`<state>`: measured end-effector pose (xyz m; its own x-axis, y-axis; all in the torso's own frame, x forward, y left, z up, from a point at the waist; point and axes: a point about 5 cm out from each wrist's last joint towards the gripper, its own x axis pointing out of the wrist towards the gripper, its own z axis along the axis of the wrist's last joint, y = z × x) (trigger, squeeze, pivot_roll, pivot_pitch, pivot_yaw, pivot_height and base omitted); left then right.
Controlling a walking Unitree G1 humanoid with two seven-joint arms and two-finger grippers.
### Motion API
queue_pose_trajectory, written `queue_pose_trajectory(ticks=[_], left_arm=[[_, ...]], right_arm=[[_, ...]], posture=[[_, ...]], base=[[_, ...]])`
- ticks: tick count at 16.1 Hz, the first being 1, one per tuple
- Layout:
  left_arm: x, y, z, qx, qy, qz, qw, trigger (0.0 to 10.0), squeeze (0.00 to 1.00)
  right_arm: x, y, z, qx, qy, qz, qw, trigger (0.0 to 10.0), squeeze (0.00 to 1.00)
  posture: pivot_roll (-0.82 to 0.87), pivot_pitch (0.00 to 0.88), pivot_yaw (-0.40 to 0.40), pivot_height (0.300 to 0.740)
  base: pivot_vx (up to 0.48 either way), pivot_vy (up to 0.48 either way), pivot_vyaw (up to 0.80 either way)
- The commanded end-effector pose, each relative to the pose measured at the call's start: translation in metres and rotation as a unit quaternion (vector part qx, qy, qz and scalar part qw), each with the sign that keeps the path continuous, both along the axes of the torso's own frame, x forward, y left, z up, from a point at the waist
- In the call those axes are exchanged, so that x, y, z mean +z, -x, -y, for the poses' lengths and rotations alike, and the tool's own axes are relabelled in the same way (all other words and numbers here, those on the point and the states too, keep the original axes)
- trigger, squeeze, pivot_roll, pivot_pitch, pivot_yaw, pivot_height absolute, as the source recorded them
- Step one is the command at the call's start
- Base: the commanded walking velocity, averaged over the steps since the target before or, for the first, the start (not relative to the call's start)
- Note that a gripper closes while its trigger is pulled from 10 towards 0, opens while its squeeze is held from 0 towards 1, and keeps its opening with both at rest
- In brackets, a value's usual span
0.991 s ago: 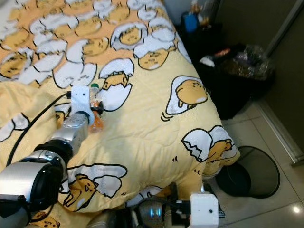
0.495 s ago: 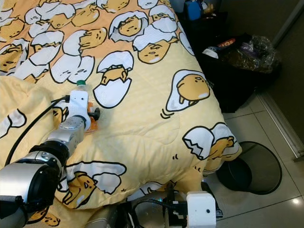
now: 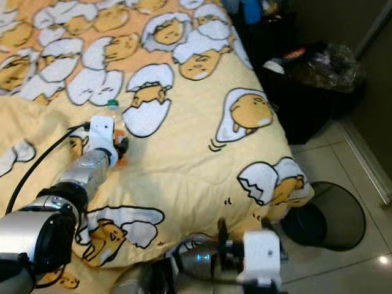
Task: Clean up the room
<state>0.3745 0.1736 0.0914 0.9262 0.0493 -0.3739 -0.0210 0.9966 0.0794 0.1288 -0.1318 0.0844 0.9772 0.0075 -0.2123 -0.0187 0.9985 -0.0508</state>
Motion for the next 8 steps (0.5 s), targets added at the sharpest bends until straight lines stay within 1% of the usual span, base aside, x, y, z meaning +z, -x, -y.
queue_pose_trajectory(ticks=[1, 2, 3, 4, 5, 6, 7, 8], left_arm=[[-0.014, 0.008, 0.000, -0.001, 0.025, -0.019, 1.000, 0.0, 0.00], [-0.004, 0.002, 0.004, -0.008, 0.048, 0.006, 0.999, 0.0, 0.00], [0.004, -0.002, 0.007, -0.017, 0.059, 0.026, 0.998, 0.0, 0.00], [0.021, -0.010, 0.010, -0.032, 0.072, 0.064, 0.995, 0.0, 0.00], [0.033, -0.014, 0.012, -0.043, 0.079, 0.089, 0.992, 0.0, 0.00], [0.039, -0.017, 0.013, -0.054, 0.080, 0.106, 0.990, 0.0, 0.00], [0.050, -0.019, 0.012, -0.075, 0.076, 0.142, 0.984, 0.0, 0.00], [0.053, -0.018, 0.009, -0.081, 0.077, 0.156, 0.981, 0.0, 0.00]], right_arm=[[-0.012, -0.002, 0.003, -0.001, -0.005, -0.024, 1.000, 10.0, 0.00], [-0.012, -0.018, 0.006, 0.002, -0.006, -0.009, 1.000, 10.0, 0.00], [-0.012, -0.028, 0.006, 0.006, -0.006, 0.001, 1.000, 10.0, 0.00], [-0.011, -0.046, 0.007, 0.015, -0.007, 0.019, 1.000, 10.0, 0.00], [-0.010, -0.062, 0.008, 0.021, -0.008, 0.033, 0.999, 10.0, 0.00], [-0.009, -0.071, 0.009, 0.024, -0.010, 0.040, 0.999, 10.0, 0.00], [-0.006, -0.085, 0.010, 0.029, -0.012, 0.056, 0.998, 10.0, 0.00], [-0.005, -0.096, 0.012, 0.029, -0.013, 0.064, 0.997, 10.0, 0.00]], posture=[[-0.25, 0.173, 0.099, 0.740], [-0.23, 0.126, 0.098, 0.740], [-0.21, 0.089, 0.097, 0.740], [-0.17, 0.027, 0.093, 0.740], [-0.14, 0.000, 0.088, 0.740], [-0.12, 0.000, 0.085, 0.740], [-0.10, 0.000, 0.083, 0.740], [-0.07, 0.000, 0.075, 0.740]], base=[[0.000, 0.000, 0.00], [0.000, 0.000, 0.00], [0.000, 0.000, 0.00], [0.000, 0.000, 0.00], [0.000, 0.000, 0.00], [0.000, 0.000, 0.00], [0.000, 0.000, 0.00], [0.000, 0.000, 0.00]])
